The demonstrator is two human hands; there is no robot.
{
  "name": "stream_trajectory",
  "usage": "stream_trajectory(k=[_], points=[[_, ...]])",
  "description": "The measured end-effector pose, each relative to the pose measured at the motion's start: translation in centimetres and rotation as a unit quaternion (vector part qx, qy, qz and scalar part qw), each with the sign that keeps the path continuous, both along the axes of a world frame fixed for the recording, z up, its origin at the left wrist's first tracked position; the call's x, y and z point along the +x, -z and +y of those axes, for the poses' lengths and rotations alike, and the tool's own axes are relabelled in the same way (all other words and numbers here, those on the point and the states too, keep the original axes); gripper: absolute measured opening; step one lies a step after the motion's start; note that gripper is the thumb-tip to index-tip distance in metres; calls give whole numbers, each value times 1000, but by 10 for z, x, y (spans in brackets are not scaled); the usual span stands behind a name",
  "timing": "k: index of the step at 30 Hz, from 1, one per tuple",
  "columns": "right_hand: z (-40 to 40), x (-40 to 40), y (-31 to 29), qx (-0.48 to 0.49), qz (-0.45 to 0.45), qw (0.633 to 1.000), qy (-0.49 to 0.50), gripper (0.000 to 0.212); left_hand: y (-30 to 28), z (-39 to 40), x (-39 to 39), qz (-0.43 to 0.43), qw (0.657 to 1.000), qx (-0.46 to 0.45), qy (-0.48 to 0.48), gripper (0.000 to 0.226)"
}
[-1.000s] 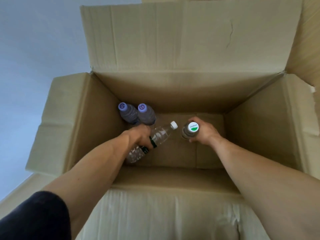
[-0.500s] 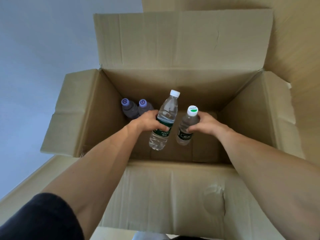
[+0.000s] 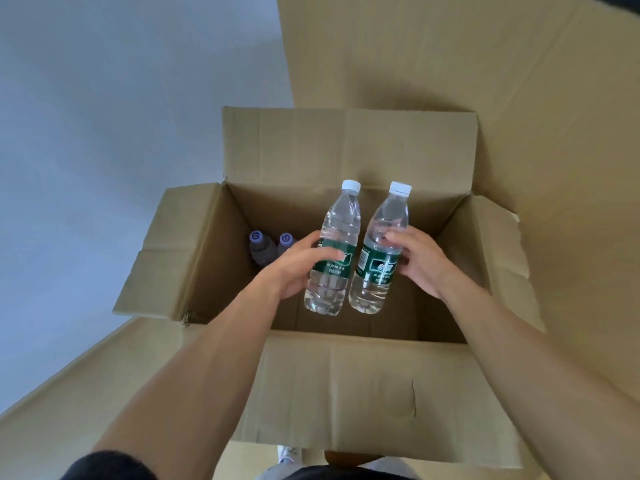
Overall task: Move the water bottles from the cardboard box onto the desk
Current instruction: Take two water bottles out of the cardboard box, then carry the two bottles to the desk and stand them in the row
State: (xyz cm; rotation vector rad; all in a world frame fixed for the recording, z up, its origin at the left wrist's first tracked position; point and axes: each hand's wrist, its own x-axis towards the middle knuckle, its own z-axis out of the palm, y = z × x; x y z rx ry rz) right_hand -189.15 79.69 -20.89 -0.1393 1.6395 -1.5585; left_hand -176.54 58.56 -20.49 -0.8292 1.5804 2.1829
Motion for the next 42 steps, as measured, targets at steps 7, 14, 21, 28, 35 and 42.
stream_trajectory(k=[7,14,21,28,35,42], points=[[-14,8,-45,-22,-10,1000,-4,45,-26,21,2,52,995,38,-76,49],[-29,11,-74,-53,-121,989,-73,62,-59,30,13,55,985,68,-151,45],[-56,24,-106,-59,-148,975,-153,68,-85,20,54,89,971,74,-210,45],[-86,65,-138,-110,-167,959,-199,61,-116,4,110,126,955,11,-268,54],[-123,142,-168,-117,-150,948,-253,64,-152,-19,201,168,941,-30,-293,43],[-160,258,-177,-117,-149,915,-355,73,-163,-20,329,150,905,-69,-391,38]])
